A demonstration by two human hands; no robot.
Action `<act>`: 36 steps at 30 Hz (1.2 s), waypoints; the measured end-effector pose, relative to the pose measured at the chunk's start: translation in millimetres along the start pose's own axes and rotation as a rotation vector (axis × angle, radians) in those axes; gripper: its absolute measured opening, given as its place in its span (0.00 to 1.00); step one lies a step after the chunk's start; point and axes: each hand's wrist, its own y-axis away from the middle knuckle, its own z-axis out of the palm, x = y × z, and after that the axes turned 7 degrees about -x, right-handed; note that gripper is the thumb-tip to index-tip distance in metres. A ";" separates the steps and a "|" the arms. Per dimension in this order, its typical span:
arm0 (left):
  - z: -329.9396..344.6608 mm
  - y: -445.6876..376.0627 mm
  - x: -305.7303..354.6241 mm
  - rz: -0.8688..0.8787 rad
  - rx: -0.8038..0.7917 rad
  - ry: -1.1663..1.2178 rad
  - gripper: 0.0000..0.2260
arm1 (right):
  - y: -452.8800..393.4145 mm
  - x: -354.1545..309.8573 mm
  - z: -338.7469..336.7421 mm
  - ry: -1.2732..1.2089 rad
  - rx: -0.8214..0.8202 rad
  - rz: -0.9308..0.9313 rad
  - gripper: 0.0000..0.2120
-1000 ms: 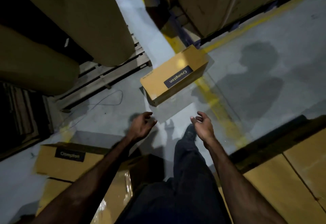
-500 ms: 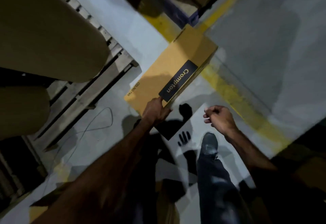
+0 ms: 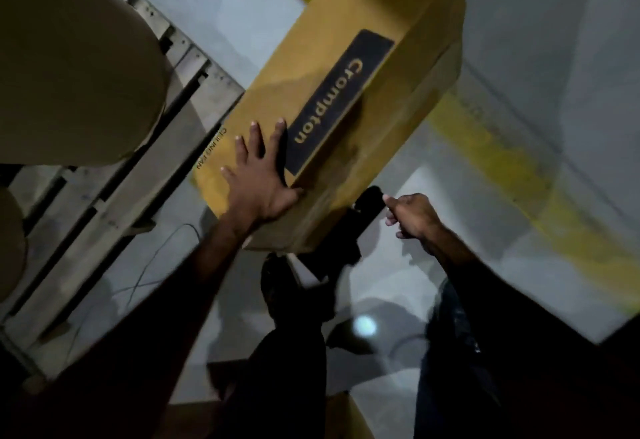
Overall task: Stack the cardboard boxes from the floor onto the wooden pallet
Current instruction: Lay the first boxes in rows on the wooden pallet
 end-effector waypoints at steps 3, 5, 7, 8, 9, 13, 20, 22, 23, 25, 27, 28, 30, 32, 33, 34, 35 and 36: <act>-50.9 -27.0 -48.0 0.010 0.001 0.154 0.59 | -33.6 -12.7 35.8 -0.205 0.006 0.027 0.16; -73.4 -41.4 -67.4 0.019 -0.008 0.364 0.58 | -51.4 -20.2 60.1 -0.302 -0.017 0.067 0.25; -86.5 -54.2 -75.1 0.013 -0.044 0.442 0.45 | -61.0 -29.1 83.4 -0.407 -0.112 0.100 0.37; -90.1 -60.0 -76.6 0.019 -0.043 0.431 0.37 | -64.9 -32.1 96.2 -0.464 -0.166 0.102 0.41; -93.0 -65.6 -78.7 0.027 -0.033 0.431 0.33 | -65.9 -36.6 108.4 -0.516 -0.216 0.087 0.44; -110.1 -64.1 -66.1 -0.045 -0.048 0.590 0.28 | -34.0 -58.3 128.3 -0.704 -0.168 -0.061 0.44; -131.5 55.0 13.2 -0.042 -0.303 1.165 0.29 | 124.0 -75.6 -16.5 -0.620 -0.048 -0.445 0.25; -144.7 101.6 41.5 0.006 -0.272 1.197 0.25 | 178.7 -82.1 -64.1 -0.548 -0.111 -0.429 0.29; -149.6 124.6 58.1 -0.011 -0.248 1.218 0.26 | 205.9 -83.2 -84.3 -0.545 -0.145 -0.425 0.29; -161.6 170.8 93.8 -0.003 -0.260 1.294 0.27 | 263.1 -81.0 -116.8 -0.626 -0.172 -0.404 0.28; -175.4 213.3 132.6 0.015 -0.244 1.296 0.29 | 320.2 -80.0 -141.0 -0.719 -0.154 -0.408 0.33; -182.9 234.5 154.7 0.006 -0.251 1.327 0.30 | 347.6 -80.5 -149.6 -0.755 -0.137 -0.417 0.35; -197.0 273.3 194.9 0.005 -0.247 1.349 0.30 | 398.0 -77.5 -164.9 -0.788 -0.093 -0.431 0.39; -210.8 305.6 229.7 0.072 -0.244 1.339 0.28 | 442.7 -72.3 -177.9 -0.808 -0.044 -0.445 0.43; -217.6 319.1 243.4 0.108 -0.255 1.327 0.29 | 462.5 -68.0 -183.4 -0.824 -0.009 -0.459 0.46; -225.4 331.3 253.7 0.134 -0.269 1.316 0.29 | 482.1 -63.9 -188.3 -0.842 0.032 -0.479 0.47; -234.4 345.5 263.6 0.147 -0.278 1.282 0.28 | 503.6 -61.3 -191.4 -0.857 0.076 -0.491 0.46; -244.2 360.2 271.5 0.167 -0.281 1.236 0.26 | 525.1 -58.6 -192.6 -0.874 0.106 -0.521 0.43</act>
